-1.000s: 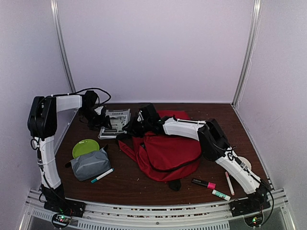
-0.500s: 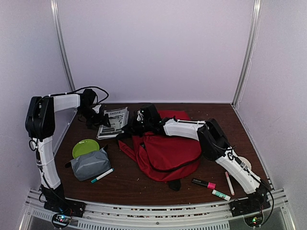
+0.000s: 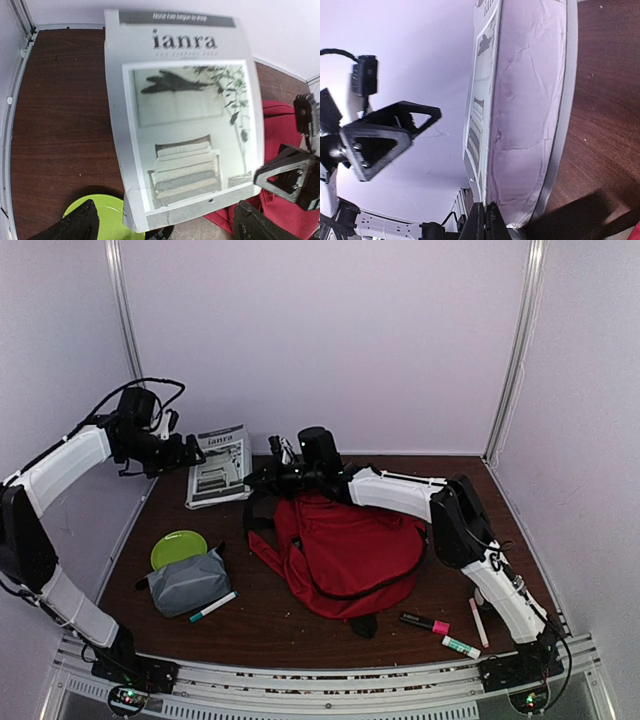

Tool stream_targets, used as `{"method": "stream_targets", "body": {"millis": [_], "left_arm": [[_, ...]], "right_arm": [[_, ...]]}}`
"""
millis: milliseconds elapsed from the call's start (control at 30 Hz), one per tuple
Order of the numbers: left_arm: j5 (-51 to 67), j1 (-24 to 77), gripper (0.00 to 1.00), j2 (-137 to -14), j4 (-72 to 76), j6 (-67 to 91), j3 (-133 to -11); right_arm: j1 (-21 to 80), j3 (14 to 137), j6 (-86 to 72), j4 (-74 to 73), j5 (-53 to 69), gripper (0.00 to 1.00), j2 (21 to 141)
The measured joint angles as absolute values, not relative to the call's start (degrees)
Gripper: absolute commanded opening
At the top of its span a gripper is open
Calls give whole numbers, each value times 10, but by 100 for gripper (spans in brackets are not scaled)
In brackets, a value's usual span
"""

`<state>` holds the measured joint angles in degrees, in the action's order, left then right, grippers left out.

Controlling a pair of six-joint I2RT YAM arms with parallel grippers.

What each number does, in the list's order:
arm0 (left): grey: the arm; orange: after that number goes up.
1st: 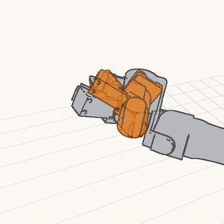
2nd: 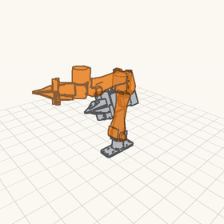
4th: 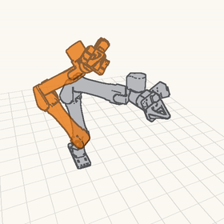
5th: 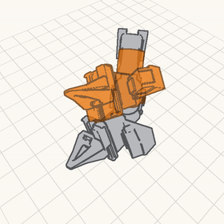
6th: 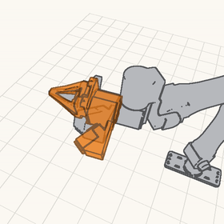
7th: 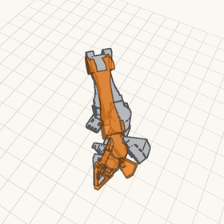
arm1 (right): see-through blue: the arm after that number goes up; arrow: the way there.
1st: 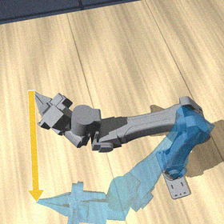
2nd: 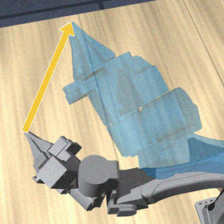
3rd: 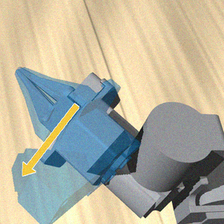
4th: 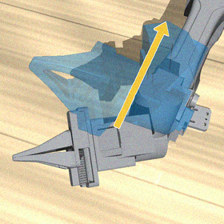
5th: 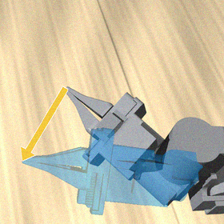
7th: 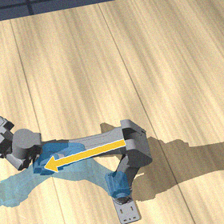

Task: Pack the student bag
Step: Pick up the book from the corner of the board, then pass from the right arm to the left

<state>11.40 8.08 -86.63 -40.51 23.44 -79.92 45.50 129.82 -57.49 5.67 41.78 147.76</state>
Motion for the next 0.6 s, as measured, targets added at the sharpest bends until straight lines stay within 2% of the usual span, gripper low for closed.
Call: {"method": "stream_targets", "body": {"millis": [167,333,600], "left_arm": [[136,81,98,-806,-381,262,-728],[192,84,97,-751,-314,307,-663],[294,131,94,-749,-154,373,-597]], "right_arm": [[435,1230,-549,76,440,0,1393],[390,1104,-533,107,463,0,1291],[323,993,-528,129,526,0,1222]]}}
